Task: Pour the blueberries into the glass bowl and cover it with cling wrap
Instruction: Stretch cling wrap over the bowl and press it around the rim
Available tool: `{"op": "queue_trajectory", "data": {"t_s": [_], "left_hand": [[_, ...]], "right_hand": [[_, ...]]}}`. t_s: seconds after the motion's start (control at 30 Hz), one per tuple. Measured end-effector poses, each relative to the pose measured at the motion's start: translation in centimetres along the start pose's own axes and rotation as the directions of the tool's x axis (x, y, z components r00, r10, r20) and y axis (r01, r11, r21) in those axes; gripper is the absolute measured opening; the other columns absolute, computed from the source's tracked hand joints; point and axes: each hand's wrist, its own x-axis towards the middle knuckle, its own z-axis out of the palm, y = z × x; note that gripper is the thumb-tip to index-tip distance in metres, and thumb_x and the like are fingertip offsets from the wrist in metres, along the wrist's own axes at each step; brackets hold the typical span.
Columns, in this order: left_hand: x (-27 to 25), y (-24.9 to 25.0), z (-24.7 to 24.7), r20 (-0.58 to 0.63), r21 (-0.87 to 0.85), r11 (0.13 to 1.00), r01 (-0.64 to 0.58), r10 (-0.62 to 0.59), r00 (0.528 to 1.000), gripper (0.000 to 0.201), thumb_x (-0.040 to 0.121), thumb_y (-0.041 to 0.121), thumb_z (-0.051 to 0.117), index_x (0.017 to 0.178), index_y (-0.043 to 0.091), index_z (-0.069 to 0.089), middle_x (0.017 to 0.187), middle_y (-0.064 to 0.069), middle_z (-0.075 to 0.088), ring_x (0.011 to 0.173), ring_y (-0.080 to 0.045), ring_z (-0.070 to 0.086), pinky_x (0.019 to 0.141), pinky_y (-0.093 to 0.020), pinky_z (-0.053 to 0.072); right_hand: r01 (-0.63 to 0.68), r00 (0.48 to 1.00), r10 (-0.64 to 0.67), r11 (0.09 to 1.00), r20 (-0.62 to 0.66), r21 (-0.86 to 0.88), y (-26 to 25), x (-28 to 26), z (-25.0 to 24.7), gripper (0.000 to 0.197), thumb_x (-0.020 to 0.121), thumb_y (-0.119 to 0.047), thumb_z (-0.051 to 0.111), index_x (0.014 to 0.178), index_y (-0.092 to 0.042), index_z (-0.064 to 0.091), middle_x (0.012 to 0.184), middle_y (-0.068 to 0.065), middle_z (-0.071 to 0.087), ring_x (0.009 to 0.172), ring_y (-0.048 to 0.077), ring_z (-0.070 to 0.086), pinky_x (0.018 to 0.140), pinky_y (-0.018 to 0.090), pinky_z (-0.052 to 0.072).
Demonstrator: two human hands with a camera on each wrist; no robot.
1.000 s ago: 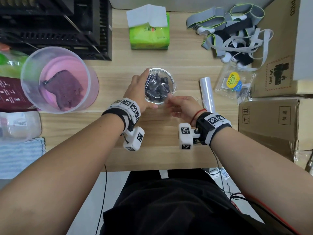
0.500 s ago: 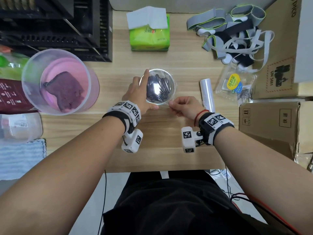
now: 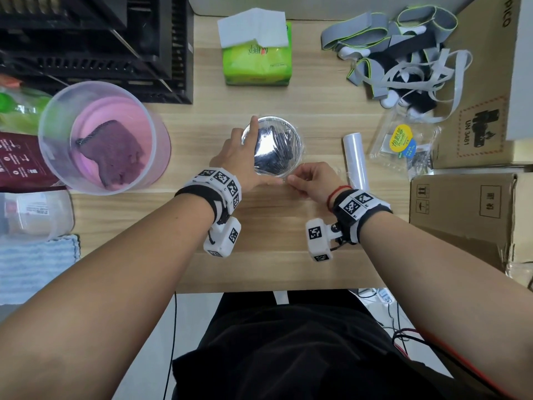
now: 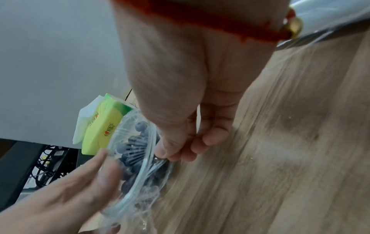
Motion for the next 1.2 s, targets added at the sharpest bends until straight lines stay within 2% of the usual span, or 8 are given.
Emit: {"op": "queue_trajectory", "data": {"t_s": [0.2,0.4,0.8,0.9,1.0,1.07,1.13,1.2], "left_hand": [[0.0,0.2,0.6,-0.031,-0.028,1.000,0.000,-0.001,1.000,0.130,0.068,0.067,0.075,0.155,0.031,-0.015,0.154,-0.005,0.019,0.136,-0.028,0.039,0.093,-0.044,0.048],[-0.1,0.5,0.2,-0.025,-0.035,0.999,0.009,-0.010,1.000,0.137,0.062,0.068,0.079,0.156,0.030,-0.013,0.152,-0.005,0.021,0.134,-0.029,0.041,0.092,-0.043,0.048],[0.6,3.1,0.5,-0.097,0.080,0.989,0.125,-0.117,0.988,0.145,0.046,0.062,0.090,0.154,0.021,0.003,0.142,-0.011,0.031,0.122,-0.032,0.049,0.084,-0.045,0.050],[0.5,3.2,1.0,-0.129,0.097,0.986,0.137,-0.124,0.984,0.145,0.046,0.058,0.091,0.155,0.020,0.003,0.141,-0.012,0.031,0.121,-0.033,0.049,0.083,-0.044,0.049],[0.6,3.2,1.2,-0.142,0.102,0.984,0.148,-0.133,0.981,0.143,0.048,0.055,0.091,0.155,0.020,0.002,0.141,-0.012,0.030,0.121,-0.032,0.048,0.083,-0.043,0.049],[0.6,3.1,1.3,-0.145,0.104,0.984,0.147,-0.131,0.981,0.142,0.049,0.053,0.091,0.155,0.020,0.003,0.141,-0.012,0.031,0.121,-0.032,0.048,0.082,-0.043,0.049],[0.6,3.1,1.4,-0.146,0.105,0.983,0.149,-0.133,0.980,0.143,0.048,0.052,0.092,0.155,0.020,0.003,0.140,-0.012,0.031,0.120,-0.032,0.048,0.082,-0.043,0.049],[0.6,3.2,1.5,-0.151,0.110,0.982,0.154,-0.137,0.979,0.144,0.047,0.052,0.093,0.155,0.020,0.003,0.140,-0.012,0.031,0.120,-0.033,0.048,0.082,-0.043,0.049]], "right_hand": [[0.014,0.998,-0.021,0.994,-0.060,-0.109,0.4,0.7,0.4,0.011,0.087,-0.024,0.072,0.077,-0.022,0.069,0.062,-0.001,0.064,0.053,0.011,0.054,0.062,0.029,0.052],[0.033,0.988,-0.058,0.984,-0.141,-0.177,0.5,1.0,0.9,0.009,0.084,-0.027,0.075,0.082,-0.018,0.074,0.080,0.010,0.074,0.073,0.026,0.067,0.072,0.034,0.056],[0.028,0.973,-0.084,0.967,-0.216,-0.252,-0.8,0.5,0.4,0.014,0.077,-0.032,0.081,0.075,-0.022,0.072,0.066,-0.012,0.061,0.061,0.000,0.053,0.055,0.012,0.037],[0.018,0.985,-0.061,0.965,-0.159,-0.261,-1.1,0.7,0.0,0.014,0.078,-0.029,0.080,0.080,-0.019,0.072,0.070,-0.008,0.064,0.062,0.001,0.054,0.054,0.013,0.040],[-0.051,0.998,0.047,0.987,-0.032,-0.151,-1.3,1.1,-0.9,0.008,0.079,-0.008,0.073,0.085,-0.014,0.072,0.075,0.001,0.069,0.065,0.016,0.064,0.060,0.026,0.057],[-0.128,0.992,0.129,0.990,0.001,0.059,-1.4,1.3,-1.8,0.012,0.082,0.000,0.064,0.089,-0.008,0.070,0.077,0.008,0.066,0.066,0.020,0.062,0.057,0.028,0.057],[-0.174,0.982,0.188,0.932,-0.015,0.317,-2.1,1.2,-2.5,0.009,0.086,-0.008,0.061,0.089,-0.005,0.068,0.079,0.010,0.066,0.064,0.020,0.061,0.056,0.027,0.054],[-0.152,0.979,0.193,0.896,-0.060,0.418,-2.5,1.5,-2.8,0.019,0.090,-0.023,0.064,0.089,-0.005,0.067,0.079,0.011,0.067,0.061,0.019,0.062,0.057,0.029,0.055]]}}
